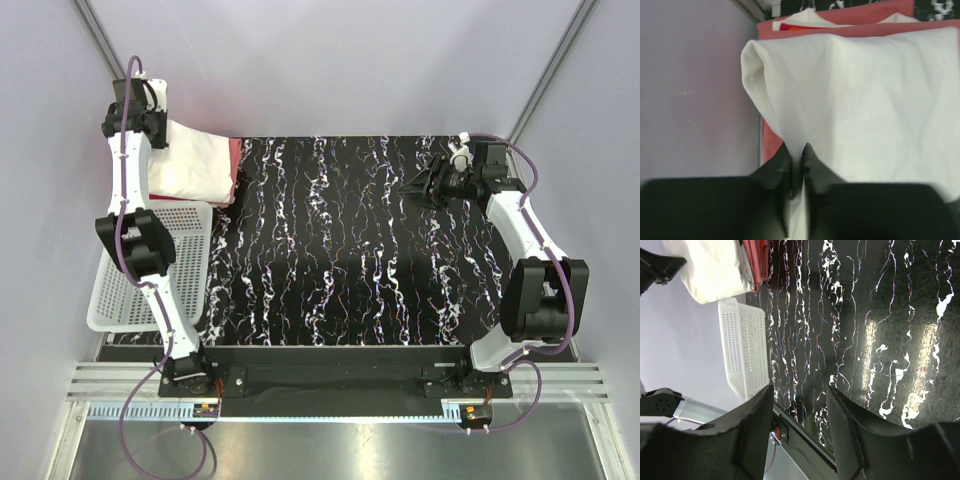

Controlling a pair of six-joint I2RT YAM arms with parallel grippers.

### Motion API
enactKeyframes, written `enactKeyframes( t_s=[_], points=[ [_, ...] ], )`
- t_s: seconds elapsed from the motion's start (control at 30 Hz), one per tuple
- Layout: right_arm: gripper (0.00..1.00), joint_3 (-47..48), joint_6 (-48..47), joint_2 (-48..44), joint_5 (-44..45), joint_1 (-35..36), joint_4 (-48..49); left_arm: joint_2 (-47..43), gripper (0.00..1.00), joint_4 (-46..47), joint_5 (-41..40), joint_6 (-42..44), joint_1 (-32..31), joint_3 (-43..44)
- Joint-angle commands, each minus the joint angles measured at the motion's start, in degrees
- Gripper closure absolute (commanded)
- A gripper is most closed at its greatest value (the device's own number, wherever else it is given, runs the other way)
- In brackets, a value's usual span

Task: Fold and stack the t-shirts
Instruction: Neatly place the folded tshirt to the corner, then reset both grippers

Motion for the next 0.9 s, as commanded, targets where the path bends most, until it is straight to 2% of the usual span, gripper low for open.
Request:
enactKeyframes(
  t_s=[0.0, 0.03, 0.13, 0.17, 0.2, 0.3, 0.37, 0.4, 0.57, 0.6, 0.63, 0.7, 0.87],
  points=[
    [0.46, 2.90, -0.55, 0.34, -1.25, -0.37, 1.12, 0.68, 0.77, 8.45, -4.28, -3.27, -0.03, 2.86],
    [0.46, 2.82, -0.64, 0.51, -1.16, -0.37, 1.20, 1.21, 0.56, 10.19, -5.60, -3.98, -0.03, 2.60],
    [0.46, 2.73, -0.81, 0.95, -1.25, -0.37, 1.20, 1.39, 0.46, 11.79, -8.15, -5.56, -0.12, 2.60],
    [0.45, 2.81, -0.81, 1.04, -1.16, -0.37, 1.12, 1.21, 0.32, 11.79, -8.68, -6.00, -0.12, 2.60],
    [0.45, 2.73, -0.81, 1.22, -0.98, -0.37, 1.11, 0.86, 0.28, 11.79, -8.69, -6.87, -0.12, 2.42],
    [0.44, 2.64, -0.90, 1.04, -0.55, -0.37, 1.11, -2.38, 0.25, 11.79, -6.24, -9.07, -0.47, -0.73],
    [0.43, 2.55, -1.25, 0.95, -0.02, -0.37, 1.11, -6.60, 0.18, 11.80, -1.61, -11.09, -1.43, -4.68],
    [0.42, 2.55, -1.25, 0.95, 0.51, -0.37, 0.94, -8.18, 0.01, 11.88, 1.13, -13.89, -1.79, -6.44],
    [0.29, 2.46, 0.33, -1.59, 0.77, -0.37, 0.76, -19.78, 0.01, 12.23, 19.22, -21.64, -6.96, -18.92],
    [0.01, 2.38, 0.68, -3.51, 1.38, -0.37, 0.85, -21.27, 0.01, 12.67, 22.22, -23.39, -7.85, -20.76],
    [0.00, 2.29, 1.55, -4.66, 1.82, -0.37, 0.85, -24.07, 0.01, 12.85, 26.43, -24.28, -8.90, -23.83],
    [0.00, 1.94, 2.44, -7.81, 2.88, -0.37, 0.68, -27.16, 0.01, 13.72, 29.88, -26.30, -13.11, -27.27],
    [0.01, -0.17, 4.81, -14.85, 5.07, -0.37, 0.41, -38.41, 0.01, 18.02, 31.74, -27.97, -27.68, -39.92]
  ],
)
